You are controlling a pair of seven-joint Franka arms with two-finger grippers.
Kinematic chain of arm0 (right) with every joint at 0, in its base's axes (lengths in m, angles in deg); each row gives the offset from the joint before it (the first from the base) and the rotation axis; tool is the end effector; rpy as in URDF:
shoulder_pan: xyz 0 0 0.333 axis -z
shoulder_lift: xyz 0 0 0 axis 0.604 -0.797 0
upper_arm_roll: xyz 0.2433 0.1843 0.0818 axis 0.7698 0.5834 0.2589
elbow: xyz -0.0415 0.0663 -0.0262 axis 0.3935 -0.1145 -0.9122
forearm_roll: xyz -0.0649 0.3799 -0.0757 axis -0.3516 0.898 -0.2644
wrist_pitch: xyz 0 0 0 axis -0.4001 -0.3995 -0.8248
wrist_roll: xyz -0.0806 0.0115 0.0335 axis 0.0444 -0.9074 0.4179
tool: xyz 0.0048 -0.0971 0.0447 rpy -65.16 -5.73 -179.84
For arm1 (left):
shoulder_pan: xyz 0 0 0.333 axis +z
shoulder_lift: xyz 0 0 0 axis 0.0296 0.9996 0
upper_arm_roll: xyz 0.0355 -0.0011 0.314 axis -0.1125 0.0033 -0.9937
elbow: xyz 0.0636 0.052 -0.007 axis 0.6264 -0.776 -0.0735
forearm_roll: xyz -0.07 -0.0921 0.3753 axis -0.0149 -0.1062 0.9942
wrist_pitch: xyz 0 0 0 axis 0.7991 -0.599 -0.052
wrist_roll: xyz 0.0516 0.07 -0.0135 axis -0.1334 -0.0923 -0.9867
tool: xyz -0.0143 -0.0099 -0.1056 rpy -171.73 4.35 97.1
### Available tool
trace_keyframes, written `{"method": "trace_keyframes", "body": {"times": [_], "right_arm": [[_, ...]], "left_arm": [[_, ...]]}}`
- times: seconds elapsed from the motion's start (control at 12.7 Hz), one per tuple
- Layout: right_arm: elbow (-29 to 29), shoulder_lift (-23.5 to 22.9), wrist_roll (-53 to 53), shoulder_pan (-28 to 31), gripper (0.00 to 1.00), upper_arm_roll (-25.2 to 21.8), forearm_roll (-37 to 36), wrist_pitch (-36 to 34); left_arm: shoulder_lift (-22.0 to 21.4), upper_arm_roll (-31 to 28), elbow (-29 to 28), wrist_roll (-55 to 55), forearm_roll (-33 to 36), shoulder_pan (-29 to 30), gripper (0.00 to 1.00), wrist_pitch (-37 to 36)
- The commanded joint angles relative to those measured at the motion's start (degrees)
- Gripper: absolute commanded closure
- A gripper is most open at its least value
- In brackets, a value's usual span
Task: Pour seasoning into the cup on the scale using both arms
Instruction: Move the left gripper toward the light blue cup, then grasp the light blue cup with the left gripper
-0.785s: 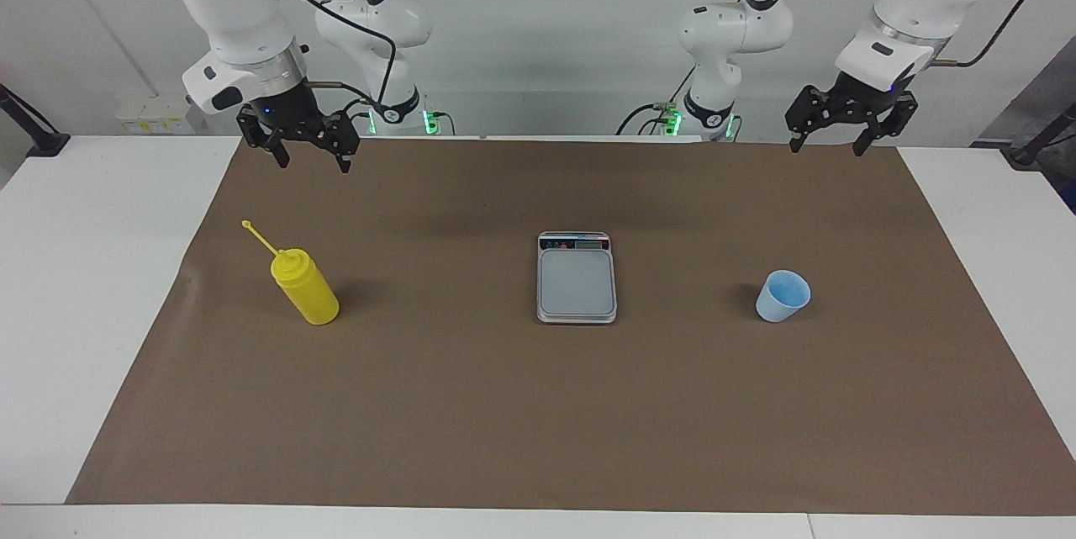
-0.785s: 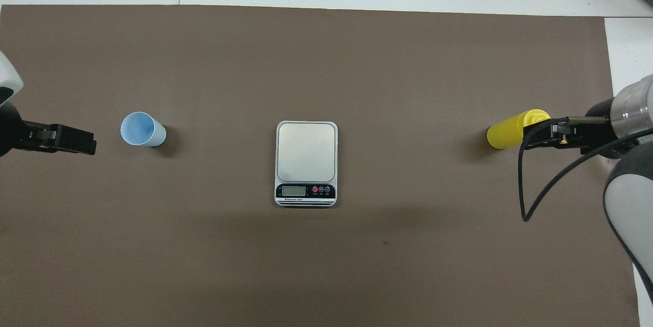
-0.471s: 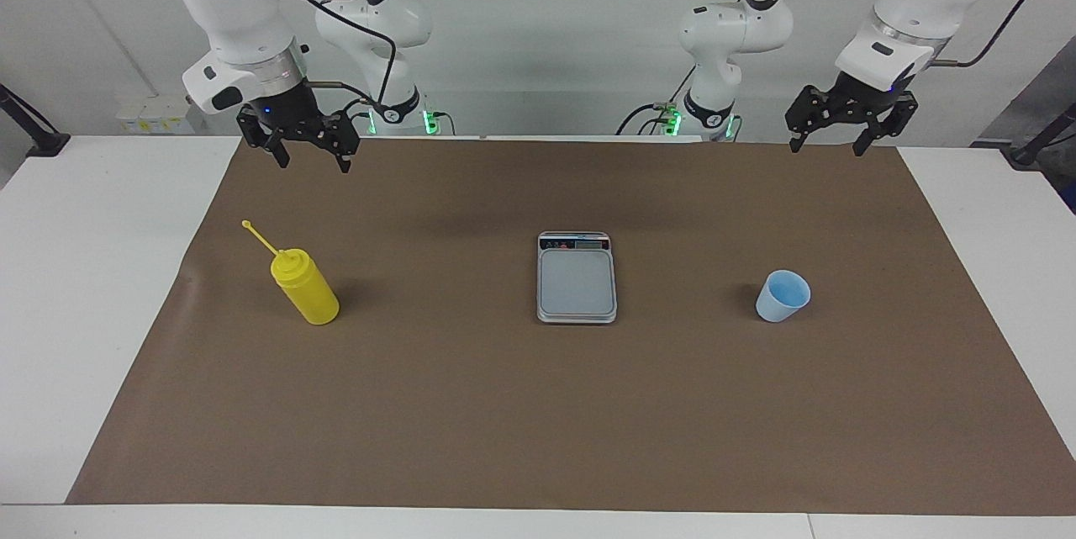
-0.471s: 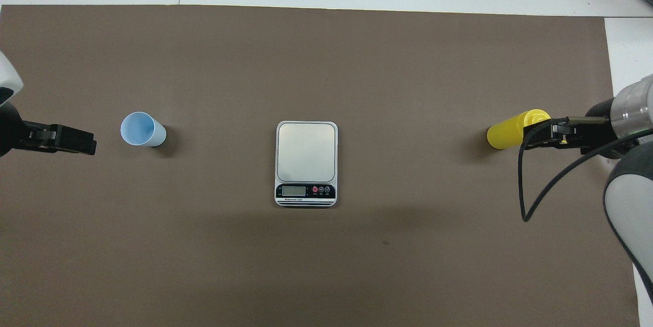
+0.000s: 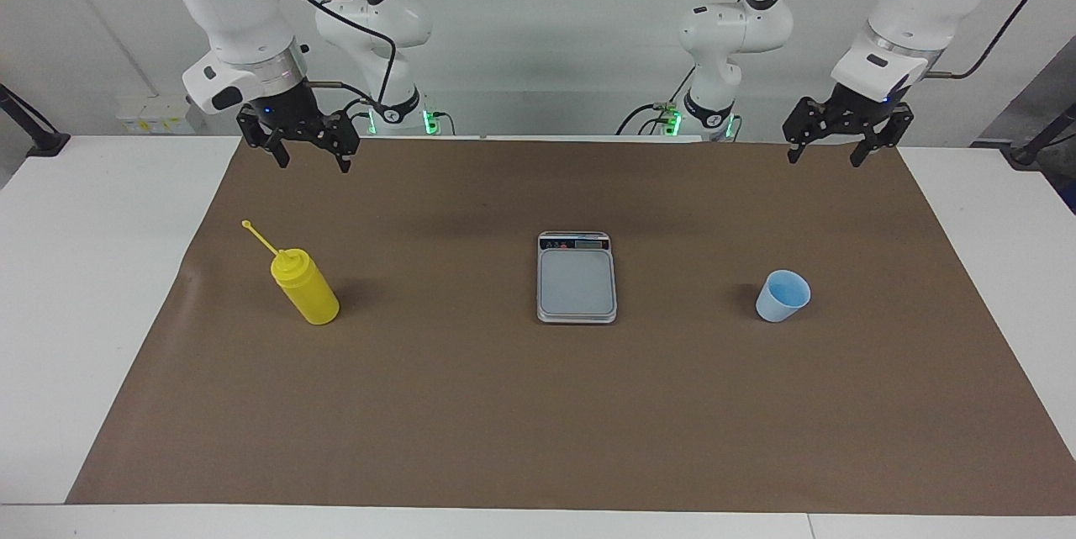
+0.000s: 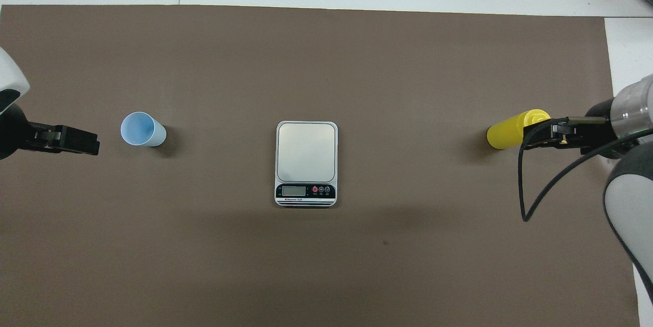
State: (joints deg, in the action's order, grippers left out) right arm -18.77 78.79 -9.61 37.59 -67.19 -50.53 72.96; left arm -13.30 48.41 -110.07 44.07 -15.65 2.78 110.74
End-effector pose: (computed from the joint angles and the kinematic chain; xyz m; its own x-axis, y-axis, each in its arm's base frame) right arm 0.5347 0.0299 0.5976 0.9947 -0.0991 -0.0259 -0.0987 -0.9950 0.0147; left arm 0.5218 -0.0661 0.6098 0.9915 -0.1222 0.0455 -0.1227 -0.9924 0.0079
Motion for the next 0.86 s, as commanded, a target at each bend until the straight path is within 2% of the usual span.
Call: {"method": "trace_keyframes", "body": {"times": [0.0, 0.39, 0.63, 0.78], "right_arm": [[-1.11, 1.04, -1.31, 1.06, 0.0, 0.09, 1.16, 0.86], [-0.05, 0.87, -1.4, 1.41, 0.0, 0.27, 1.43, 0.94], [2.14, -0.71, -1.57, 1.32, 0.0, 0.35, 1.25, 1.74], [2.15, -0.89, -2.01, 1.32, 0.0, 0.44, 1.25, 1.65]], "left_arm": [[-2.13, -0.06, -7.59, 0.05, 0.25, 1.73, 0.0, 8.07], [6.82, -0.06, -9.0, -4.67, -0.1, 6.21, 0.0, 17.56], [10.17, 0.03, -11.81, -14.95, -0.19, 6.04, 0.0, 24.42], [10.97, 0.03, -14.27, -17.0, -0.36, 6.13, 0.0, 28.99]]}}
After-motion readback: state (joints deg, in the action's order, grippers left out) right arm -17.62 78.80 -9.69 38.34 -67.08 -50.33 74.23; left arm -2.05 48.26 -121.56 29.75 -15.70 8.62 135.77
